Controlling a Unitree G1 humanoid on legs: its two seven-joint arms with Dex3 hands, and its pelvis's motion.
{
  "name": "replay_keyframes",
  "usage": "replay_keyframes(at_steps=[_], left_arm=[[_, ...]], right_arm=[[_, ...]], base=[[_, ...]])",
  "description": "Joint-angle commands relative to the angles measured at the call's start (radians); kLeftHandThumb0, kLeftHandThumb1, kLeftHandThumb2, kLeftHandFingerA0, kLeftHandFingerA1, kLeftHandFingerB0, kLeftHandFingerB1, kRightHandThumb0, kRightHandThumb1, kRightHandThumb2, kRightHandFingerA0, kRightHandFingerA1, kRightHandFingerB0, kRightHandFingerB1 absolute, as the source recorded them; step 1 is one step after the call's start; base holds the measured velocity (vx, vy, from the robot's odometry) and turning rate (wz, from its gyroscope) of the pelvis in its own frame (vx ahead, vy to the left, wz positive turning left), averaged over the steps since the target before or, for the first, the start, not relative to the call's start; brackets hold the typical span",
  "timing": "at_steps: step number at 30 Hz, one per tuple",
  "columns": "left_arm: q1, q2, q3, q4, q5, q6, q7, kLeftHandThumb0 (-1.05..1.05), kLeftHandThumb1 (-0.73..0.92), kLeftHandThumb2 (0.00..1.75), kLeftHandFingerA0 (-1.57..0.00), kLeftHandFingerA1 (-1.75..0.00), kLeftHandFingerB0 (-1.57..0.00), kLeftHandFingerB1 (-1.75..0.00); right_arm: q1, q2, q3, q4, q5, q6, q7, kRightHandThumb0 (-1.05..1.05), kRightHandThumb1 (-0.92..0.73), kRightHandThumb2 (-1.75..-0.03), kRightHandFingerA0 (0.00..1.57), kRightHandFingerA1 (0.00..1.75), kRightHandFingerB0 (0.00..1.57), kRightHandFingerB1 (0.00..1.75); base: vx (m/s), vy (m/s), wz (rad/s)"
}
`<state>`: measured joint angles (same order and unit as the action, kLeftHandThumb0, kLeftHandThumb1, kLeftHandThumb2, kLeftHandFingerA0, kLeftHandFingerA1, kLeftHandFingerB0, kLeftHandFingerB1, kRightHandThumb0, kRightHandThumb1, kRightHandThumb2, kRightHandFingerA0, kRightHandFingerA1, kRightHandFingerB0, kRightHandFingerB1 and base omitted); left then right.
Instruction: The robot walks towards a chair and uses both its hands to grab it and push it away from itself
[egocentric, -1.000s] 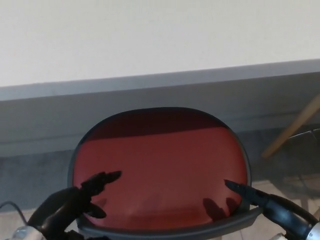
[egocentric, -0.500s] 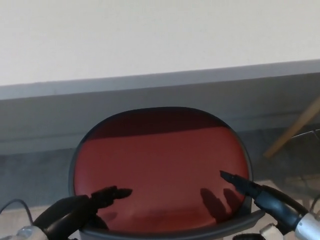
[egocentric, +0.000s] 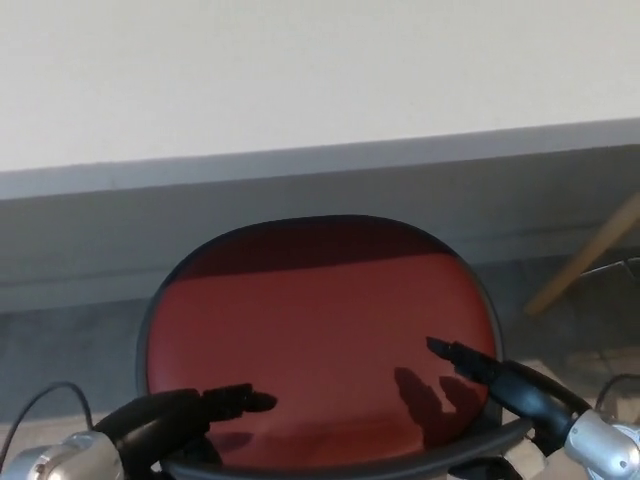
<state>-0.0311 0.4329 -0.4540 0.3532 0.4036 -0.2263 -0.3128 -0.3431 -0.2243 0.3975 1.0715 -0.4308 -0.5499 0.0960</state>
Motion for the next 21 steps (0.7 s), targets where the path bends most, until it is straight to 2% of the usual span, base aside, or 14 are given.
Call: replay_keyframes(at_steps=[1,6,7,8,9,10,13,14,15,17,18,19,20,21], left_arm=[[0.010,-0.038,-0.089,0.072,0.140,0.091,0.038,-0.76,0.51,0.56,-0.36,-0.44,-0.18,-0.28],[-0.019,-0.052,-0.138,0.102,0.216,0.164,0.093,-0.66,0.53,0.57,-0.44,-0.47,-0.19,-0.29],[-0.024,-0.083,-0.137,0.133,0.225,0.218,0.136,-0.62,0.45,0.74,-0.62,-0.59,-0.16,-0.39],[-0.028,-0.106,-0.132,0.162,0.229,0.242,0.180,-0.42,0.53,0.56,-0.79,-0.65,-0.26,-0.30],[-0.033,-0.124,-0.128,0.190,0.229,0.246,0.220,-0.42,0.53,0.56,-0.79,-0.65,-0.26,-0.30],[-0.049,-0.144,-0.129,0.223,0.227,0.263,0.228,-0.33,0.65,0.60,-0.97,-0.76,-0.25,-0.30],[-0.061,-0.158,-0.131,0.250,0.228,0.272,0.241,-0.33,0.65,0.60,-0.97,-0.76,-0.25,-0.30],[-0.069,-0.172,-0.128,0.285,0.220,0.267,0.259,-0.20,0.84,0.65,-0.91,-0.77,-0.51,-0.37],[-0.080,-0.192,-0.122,0.333,0.208,0.257,0.284,-0.20,0.84,0.65,-0.91,-0.77,-0.51,-0.37],[-0.094,-0.210,-0.131,0.349,0.218,0.308,0.273,-0.15,0.76,0.72,-1.00,-1.02,-0.75,-0.48],[-0.105,-0.218,-0.136,0.368,0.221,0.311,0.281,-0.15,0.76,0.72,-1.00,-1.02,-0.75,-0.48],[-0.108,-0.222,-0.147,0.366,0.235,0.327,0.286,-0.10,0.70,0.81,-0.96,-1.13,-0.90,-0.52],[-0.129,-0.250,-0.163,0.385,0.255,0.381,0.283,-0.14,0.72,0.83,-0.95,-1.29,-1.04,-0.80],[-0.139,-0.262,-0.172,0.396,0.262,0.405,0.283,-0.14,0.72,0.83,-0.95,-1.29,-1.04,-0.80]], right_arm=[[-0.035,0.011,0.036,0.023,-0.064,0.059,-0.056,-0.41,-0.62,-0.65,0.32,0.55,0.02,0.22],[-0.051,0.011,0.067,0.042,-0.092,0.055,-0.089,-0.38,-0.74,-0.61,0.43,0.55,0.03,0.33],[-0.060,0.031,0.073,0.061,-0.095,0.070,-0.096,-0.37,-0.69,-0.88,0.70,1.00,0.05,0.38],[-0.068,0.046,0.082,0.075,-0.103,0.086,-0.105,-0.30,-0.81,-0.65,0.75,1.25,0.10,0.34],[-0.076,0.055,0.093,0.087,-0.112,0.099,-0.116,-0.30,-0.81,-0.65,0.75,1.25,0.10,0.34],[-0.082,0.060,0.105,0.102,-0.125,0.094,-0.145,-0.26,-0.80,-0.70,0.86,1.00,0.18,0.37],[-0.089,0.063,0.116,0.119,-0.129,0.089,-0.164,-0.26,-0.80,-0.70,0.86,1.00,0.18,0.37],[-0.095,0.077,0.122,0.133,-0.133,0.110,-0.176,-0.23,-0.79,-0.76,1.03,1.03,0.51,0.39],[-0.102,0.098,0.130,0.151,-0.139,0.143,-0.190,-0.23,-0.79,-0.76,1.03,1.03,0.51,0.39],[-0.105,0.111,0.140,0.162,-0.142,0.151,-0.198,-0.20,-0.68,-0.83,1.18,1.11,0.70,0.47],[-0.109,0.116,0.146,0.166,-0.145,0.158,-0.203,-0.20,-0.68,-0.83,1.18,1.11,0.70,0.47],[-0.104,0.117,0.155,0.166,-0.152,0.157,-0.219,-0.17,-0.62,-0.90,1.19,1.24,0.80,0.52],[-0.102,0.118,0.175,0.170,-0.174,0.155,-0.254,-0.15,-0.53,-1.13,0.95,1.63,1.00,0.82],[-0.102,0.118,0.186,0.173,-0.182,0.154,-0.270,-0.15,-0.53,-1.13,0.95,1.63,1.00,0.82]], base=[[0.00,0.000,0.00],[0.00,0.000,0.00],[0.00,0.000,0.00],[0.00,0.000,0.00],[0.00,0.000,0.00],[0.00,0.000,0.00],[0.00,0.000,0.00],[0.00,0.000,0.00],[0.00,0.000,0.00],[0.00,0.000,0.00],[0.00,0.000,0.00],[0.00,0.000,0.00],[0.00,0.000,0.00],[0.00,0.000,0.00]])
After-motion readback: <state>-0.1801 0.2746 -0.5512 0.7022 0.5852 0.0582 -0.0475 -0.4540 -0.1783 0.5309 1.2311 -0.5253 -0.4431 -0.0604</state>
